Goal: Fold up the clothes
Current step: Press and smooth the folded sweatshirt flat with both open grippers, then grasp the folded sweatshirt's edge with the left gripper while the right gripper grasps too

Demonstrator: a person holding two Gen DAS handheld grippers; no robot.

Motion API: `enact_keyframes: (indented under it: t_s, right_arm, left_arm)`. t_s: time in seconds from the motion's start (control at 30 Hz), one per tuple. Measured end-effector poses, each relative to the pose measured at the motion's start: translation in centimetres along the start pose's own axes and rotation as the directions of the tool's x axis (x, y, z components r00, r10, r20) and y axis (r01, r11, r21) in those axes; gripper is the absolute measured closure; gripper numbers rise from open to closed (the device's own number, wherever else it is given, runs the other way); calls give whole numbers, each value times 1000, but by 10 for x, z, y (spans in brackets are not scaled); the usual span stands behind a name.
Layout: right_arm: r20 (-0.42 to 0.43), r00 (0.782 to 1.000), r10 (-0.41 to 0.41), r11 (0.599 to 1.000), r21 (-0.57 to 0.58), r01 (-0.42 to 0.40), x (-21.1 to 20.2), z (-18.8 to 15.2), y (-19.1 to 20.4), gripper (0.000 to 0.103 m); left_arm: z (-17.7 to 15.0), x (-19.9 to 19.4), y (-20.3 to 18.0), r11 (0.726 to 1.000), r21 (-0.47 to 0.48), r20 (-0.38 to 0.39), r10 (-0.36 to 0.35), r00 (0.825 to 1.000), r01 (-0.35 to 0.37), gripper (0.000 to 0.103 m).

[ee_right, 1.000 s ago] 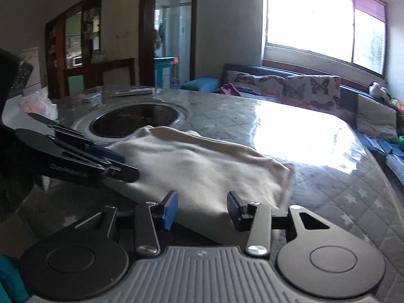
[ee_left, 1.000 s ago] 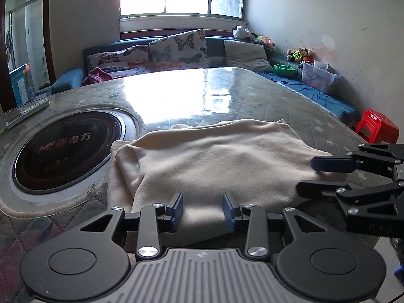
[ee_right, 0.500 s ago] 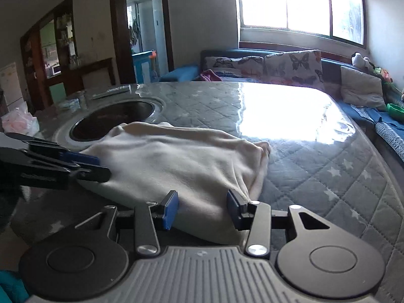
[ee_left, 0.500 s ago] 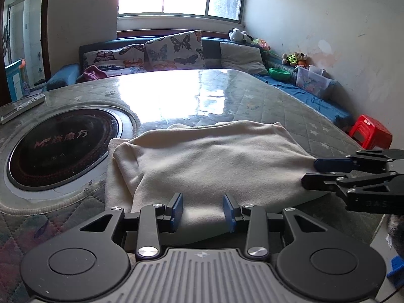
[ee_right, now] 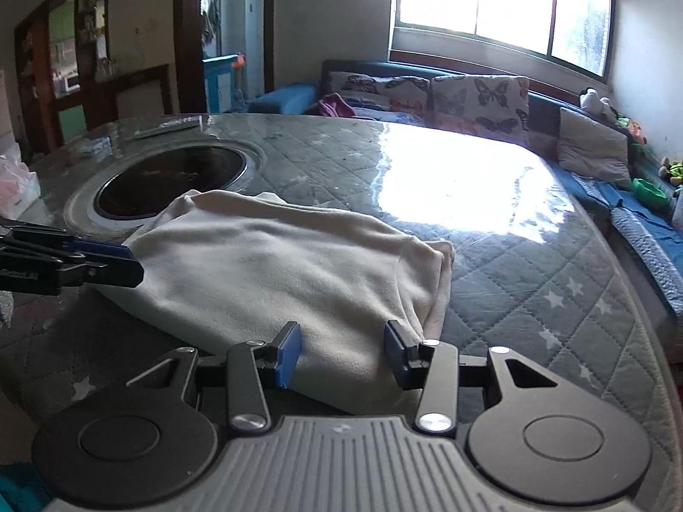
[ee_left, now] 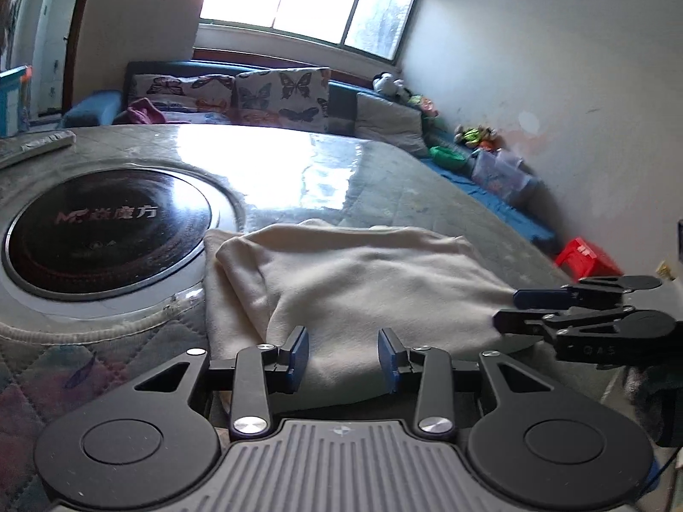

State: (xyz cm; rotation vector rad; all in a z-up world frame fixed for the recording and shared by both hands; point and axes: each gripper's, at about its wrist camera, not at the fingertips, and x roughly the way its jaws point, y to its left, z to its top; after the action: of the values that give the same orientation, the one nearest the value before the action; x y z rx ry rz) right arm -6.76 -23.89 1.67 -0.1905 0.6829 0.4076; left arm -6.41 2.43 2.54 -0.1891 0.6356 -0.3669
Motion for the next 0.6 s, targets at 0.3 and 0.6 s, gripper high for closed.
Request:
enact_keyframes:
  t_s: [0.3, 0.6]
  right_arm:
    - [2, 999, -54, 998, -7, 54, 3, 27, 14, 60]
    - [-11, 999, -52, 999, -9, 52, 43, 56, 0, 60]
  left_arm:
    - [24, 15, 21, 998, -42, 3, -53, 999, 53, 64]
    - [23, 21, 34, 997, -67, -38, -51, 998, 49, 64]
